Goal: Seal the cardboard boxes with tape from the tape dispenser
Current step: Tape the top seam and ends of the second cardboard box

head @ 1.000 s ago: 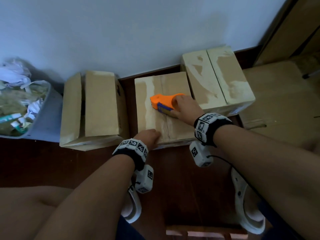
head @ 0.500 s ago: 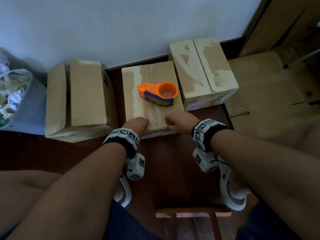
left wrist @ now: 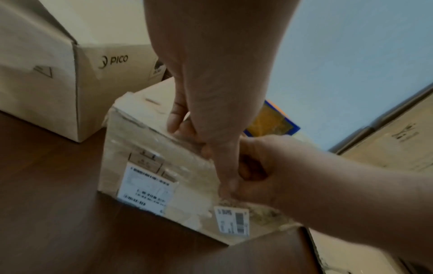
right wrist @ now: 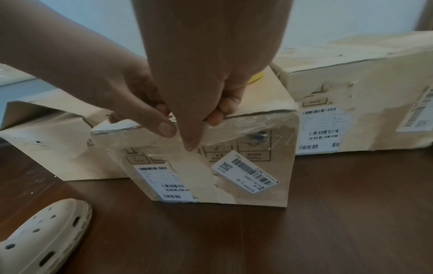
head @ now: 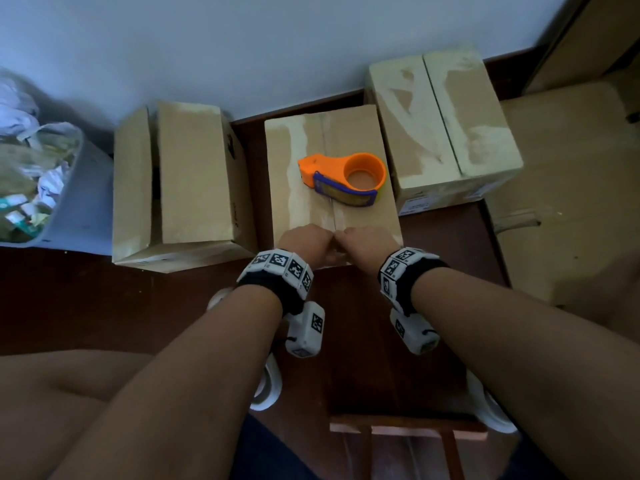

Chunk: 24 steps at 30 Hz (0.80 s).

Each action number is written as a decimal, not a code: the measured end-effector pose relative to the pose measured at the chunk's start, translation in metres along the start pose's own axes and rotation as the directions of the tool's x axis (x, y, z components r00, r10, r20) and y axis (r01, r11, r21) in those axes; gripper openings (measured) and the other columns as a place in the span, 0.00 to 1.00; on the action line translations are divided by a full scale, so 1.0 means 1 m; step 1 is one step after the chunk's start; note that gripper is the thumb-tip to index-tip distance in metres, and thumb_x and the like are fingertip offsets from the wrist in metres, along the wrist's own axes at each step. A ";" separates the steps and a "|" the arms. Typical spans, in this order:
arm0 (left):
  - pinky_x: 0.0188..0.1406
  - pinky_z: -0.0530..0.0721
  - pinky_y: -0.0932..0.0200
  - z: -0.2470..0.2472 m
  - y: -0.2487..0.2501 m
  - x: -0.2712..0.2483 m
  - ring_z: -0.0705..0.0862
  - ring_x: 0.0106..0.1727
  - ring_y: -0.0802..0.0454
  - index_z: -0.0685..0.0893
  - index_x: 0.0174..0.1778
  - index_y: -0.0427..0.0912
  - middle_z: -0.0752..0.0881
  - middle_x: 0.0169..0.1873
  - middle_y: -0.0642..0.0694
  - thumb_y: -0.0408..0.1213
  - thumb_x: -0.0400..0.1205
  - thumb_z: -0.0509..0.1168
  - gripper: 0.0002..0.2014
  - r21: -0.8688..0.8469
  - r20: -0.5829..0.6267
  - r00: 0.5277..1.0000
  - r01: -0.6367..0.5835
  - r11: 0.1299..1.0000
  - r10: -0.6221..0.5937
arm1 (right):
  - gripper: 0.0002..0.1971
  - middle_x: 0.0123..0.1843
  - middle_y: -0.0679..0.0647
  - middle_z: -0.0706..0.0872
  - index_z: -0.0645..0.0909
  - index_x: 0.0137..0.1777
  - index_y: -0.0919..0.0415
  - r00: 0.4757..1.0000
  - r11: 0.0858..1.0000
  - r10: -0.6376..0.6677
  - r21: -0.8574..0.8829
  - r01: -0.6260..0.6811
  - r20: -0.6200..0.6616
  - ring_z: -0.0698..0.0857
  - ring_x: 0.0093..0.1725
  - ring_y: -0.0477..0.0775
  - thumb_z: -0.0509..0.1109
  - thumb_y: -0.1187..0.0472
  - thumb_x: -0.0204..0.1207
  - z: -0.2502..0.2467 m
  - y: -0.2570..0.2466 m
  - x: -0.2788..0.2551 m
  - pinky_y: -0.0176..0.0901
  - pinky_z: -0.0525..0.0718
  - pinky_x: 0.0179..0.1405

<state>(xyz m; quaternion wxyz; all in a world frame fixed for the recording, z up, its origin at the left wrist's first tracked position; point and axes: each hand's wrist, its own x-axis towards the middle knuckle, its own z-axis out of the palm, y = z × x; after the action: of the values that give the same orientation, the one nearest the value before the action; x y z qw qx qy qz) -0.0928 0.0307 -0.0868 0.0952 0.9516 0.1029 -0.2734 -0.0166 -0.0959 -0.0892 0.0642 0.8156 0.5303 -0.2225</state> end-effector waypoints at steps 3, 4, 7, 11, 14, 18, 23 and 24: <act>0.51 0.83 0.45 0.008 0.005 0.003 0.83 0.55 0.41 0.81 0.56 0.41 0.83 0.52 0.41 0.56 0.80 0.64 0.21 -0.041 -0.041 0.999 -0.008 0.999 0.007 | 0.16 0.64 0.59 0.80 0.70 0.69 0.59 1.000 1.000 0.013 0.028 -0.013 0.012 0.82 0.61 0.63 0.59 0.57 0.84 0.001 0.001 -0.002 0.53 0.79 0.51; 0.51 0.82 0.45 0.009 0.004 0.004 0.83 0.54 0.40 0.81 0.56 0.40 0.83 0.52 0.40 0.55 0.80 0.64 0.21 -0.048 -0.035 0.999 -0.011 0.999 0.010 | 0.16 0.64 0.59 0.80 0.70 0.69 0.60 1.000 0.999 0.011 0.050 -0.012 0.018 0.82 0.62 0.64 0.60 0.56 0.83 0.001 0.002 -0.003 0.53 0.79 0.52; 0.50 0.80 0.48 0.006 0.002 0.006 0.83 0.55 0.41 0.80 0.55 0.40 0.83 0.52 0.40 0.53 0.81 0.64 0.19 -0.031 0.005 1.000 -0.019 0.999 0.020 | 0.18 0.64 0.60 0.78 0.69 0.66 0.60 0.999 0.987 -0.036 0.155 0.031 0.028 0.81 0.61 0.63 0.65 0.56 0.80 -0.001 0.008 -0.008 0.54 0.78 0.52; 0.48 0.78 0.50 0.003 0.003 0.007 0.82 0.54 0.42 0.80 0.54 0.41 0.83 0.51 0.41 0.56 0.80 0.64 0.20 -0.008 0.038 0.999 -0.004 1.000 0.005 | 0.18 0.60 0.57 0.81 0.70 0.62 0.58 0.999 0.998 -0.029 0.050 0.027 0.023 0.83 0.57 0.62 0.65 0.48 0.79 -0.009 0.037 -0.027 0.49 0.77 0.44; 0.49 0.80 0.50 0.001 0.005 0.007 0.82 0.54 0.43 0.80 0.55 0.42 0.83 0.52 0.42 0.56 0.80 0.64 0.21 0.008 0.040 0.999 0.006 1.000 -0.006 | 0.17 0.59 0.59 0.83 0.70 0.63 0.58 0.997 0.998 0.054 -0.023 -0.053 0.054 0.84 0.55 0.65 0.63 0.49 0.82 -0.009 0.057 -0.040 0.51 0.78 0.44; 0.48 0.83 0.48 -0.003 0.015 0.004 0.83 0.53 0.42 0.81 0.57 0.44 0.84 0.53 0.43 0.55 0.78 0.64 0.20 0.053 0.017 1.000 0.021 0.998 -0.022 | 0.15 0.58 0.61 0.82 0.70 0.63 0.59 0.993 0.995 0.096 -0.003 -0.096 0.072 0.84 0.55 0.66 0.63 0.51 0.82 -0.008 0.057 -0.041 0.53 0.79 0.44; 0.48 0.80 0.48 -0.015 0.044 0.010 0.81 0.54 0.43 0.79 0.55 0.40 0.81 0.52 0.41 0.58 0.80 0.63 0.22 0.050 -0.061 0.986 -0.155 0.987 0.158 | 0.13 0.57 0.62 0.82 0.72 0.64 0.60 0.988 0.989 0.145 -0.010 -0.145 0.056 0.83 0.55 0.66 0.62 0.56 0.83 -0.005 0.053 -0.036 0.52 0.75 0.41; 0.49 0.80 0.47 -0.014 0.050 0.012 0.81 0.55 0.42 0.78 0.56 0.40 0.80 0.53 0.40 0.56 0.81 0.63 0.22 0.037 -0.070 0.983 -0.168 0.985 0.171 | 0.13 0.58 0.62 0.82 0.71 0.65 0.59 0.987 0.988 0.154 0.001 -0.154 0.055 0.83 0.56 0.67 0.61 0.57 0.83 -0.004 0.052 -0.035 0.52 0.74 0.42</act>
<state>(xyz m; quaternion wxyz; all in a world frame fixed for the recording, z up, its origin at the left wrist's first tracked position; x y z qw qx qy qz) -0.0634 -0.0126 -0.0753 0.0995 0.9677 0.0206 -0.2307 0.0191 -0.1462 -0.0778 0.0935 0.8478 0.4630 -0.2409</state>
